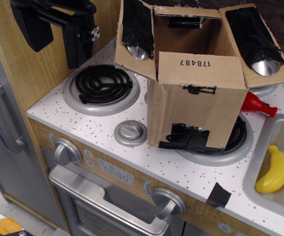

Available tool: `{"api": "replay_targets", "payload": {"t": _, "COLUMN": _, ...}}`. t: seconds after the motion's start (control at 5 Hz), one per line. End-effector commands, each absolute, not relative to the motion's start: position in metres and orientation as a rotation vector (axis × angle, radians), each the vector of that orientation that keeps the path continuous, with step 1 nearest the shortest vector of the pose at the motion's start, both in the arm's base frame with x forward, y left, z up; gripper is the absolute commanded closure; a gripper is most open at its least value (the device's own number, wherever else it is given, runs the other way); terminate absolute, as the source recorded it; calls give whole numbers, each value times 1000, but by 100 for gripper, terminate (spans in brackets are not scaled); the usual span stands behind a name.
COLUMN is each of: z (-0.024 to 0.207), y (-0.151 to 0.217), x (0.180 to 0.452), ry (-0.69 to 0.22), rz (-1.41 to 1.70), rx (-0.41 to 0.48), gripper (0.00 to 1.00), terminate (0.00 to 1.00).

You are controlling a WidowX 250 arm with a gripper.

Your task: Close small4fbox flaps

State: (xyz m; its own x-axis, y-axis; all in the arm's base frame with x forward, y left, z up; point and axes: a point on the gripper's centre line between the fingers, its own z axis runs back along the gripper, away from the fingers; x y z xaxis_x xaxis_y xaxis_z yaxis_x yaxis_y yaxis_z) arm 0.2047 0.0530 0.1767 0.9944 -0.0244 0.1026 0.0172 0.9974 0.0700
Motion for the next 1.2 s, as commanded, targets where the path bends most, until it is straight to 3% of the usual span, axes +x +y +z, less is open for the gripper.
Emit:
{"api": "replay_targets", "payload": {"t": 0.0, "z": 177, "y": 53, "x": 205, "ry": -104, "rz": -21, "rx": 69, "gripper": 0, "terminate": 0}}
{"api": "replay_targets", "payload": {"t": 0.6, "z": 154, "y": 71, "x": 223, "ry": -156, "rz": -135, "rx": 105, "gripper": 0, "terminate": 0}}
{"api": "replay_targets", "payload": {"t": 1.0, "z": 145, "y": 79, "x": 255, "ry": -180, "rz": -176, "rx": 88, "gripper": 0, "terminate": 0}}
